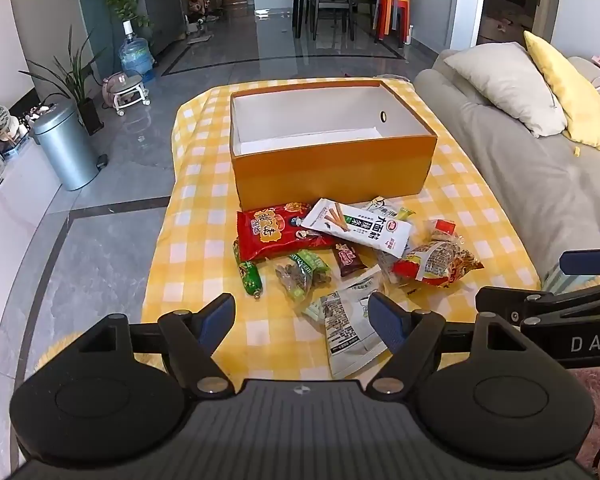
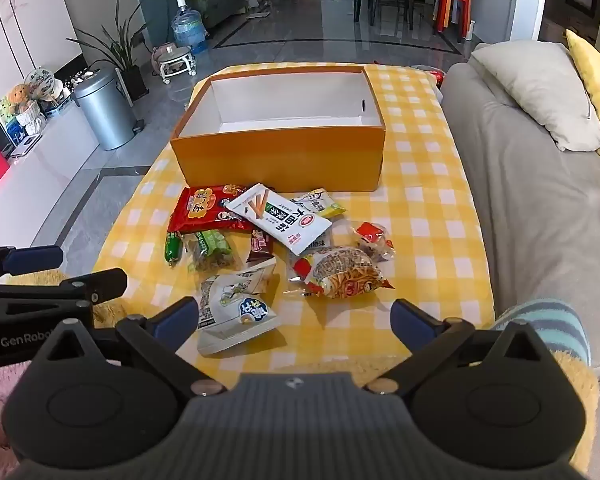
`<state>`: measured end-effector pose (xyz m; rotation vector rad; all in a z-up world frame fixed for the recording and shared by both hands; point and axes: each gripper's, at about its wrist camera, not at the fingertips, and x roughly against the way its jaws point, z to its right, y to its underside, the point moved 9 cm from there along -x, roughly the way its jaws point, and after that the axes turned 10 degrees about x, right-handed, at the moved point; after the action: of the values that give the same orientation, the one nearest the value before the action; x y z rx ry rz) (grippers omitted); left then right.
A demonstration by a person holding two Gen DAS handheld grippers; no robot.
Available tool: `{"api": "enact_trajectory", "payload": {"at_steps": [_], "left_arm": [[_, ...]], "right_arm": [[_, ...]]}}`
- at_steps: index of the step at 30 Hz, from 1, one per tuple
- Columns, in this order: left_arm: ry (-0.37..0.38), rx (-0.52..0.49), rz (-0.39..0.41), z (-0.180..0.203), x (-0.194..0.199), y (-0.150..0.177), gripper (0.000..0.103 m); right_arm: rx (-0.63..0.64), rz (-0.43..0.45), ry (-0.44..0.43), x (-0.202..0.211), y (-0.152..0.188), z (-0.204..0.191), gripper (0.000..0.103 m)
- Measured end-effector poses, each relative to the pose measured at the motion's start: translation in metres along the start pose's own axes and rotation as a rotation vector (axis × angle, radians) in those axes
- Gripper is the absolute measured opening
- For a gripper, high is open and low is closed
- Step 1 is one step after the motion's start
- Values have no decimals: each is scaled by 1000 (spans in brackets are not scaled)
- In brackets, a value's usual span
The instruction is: Organize snacks
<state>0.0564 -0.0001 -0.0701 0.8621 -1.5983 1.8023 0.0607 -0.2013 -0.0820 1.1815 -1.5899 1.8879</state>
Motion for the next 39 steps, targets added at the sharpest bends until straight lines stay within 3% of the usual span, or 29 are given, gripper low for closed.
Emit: {"api": "enact_trajectory", "payload": {"at_steps": [39], "left_arm": [[-13,-3,-20,-6,-6,9,89]], "right_arm": [[-34,-44,-21,-11,6,-2,99]]}}
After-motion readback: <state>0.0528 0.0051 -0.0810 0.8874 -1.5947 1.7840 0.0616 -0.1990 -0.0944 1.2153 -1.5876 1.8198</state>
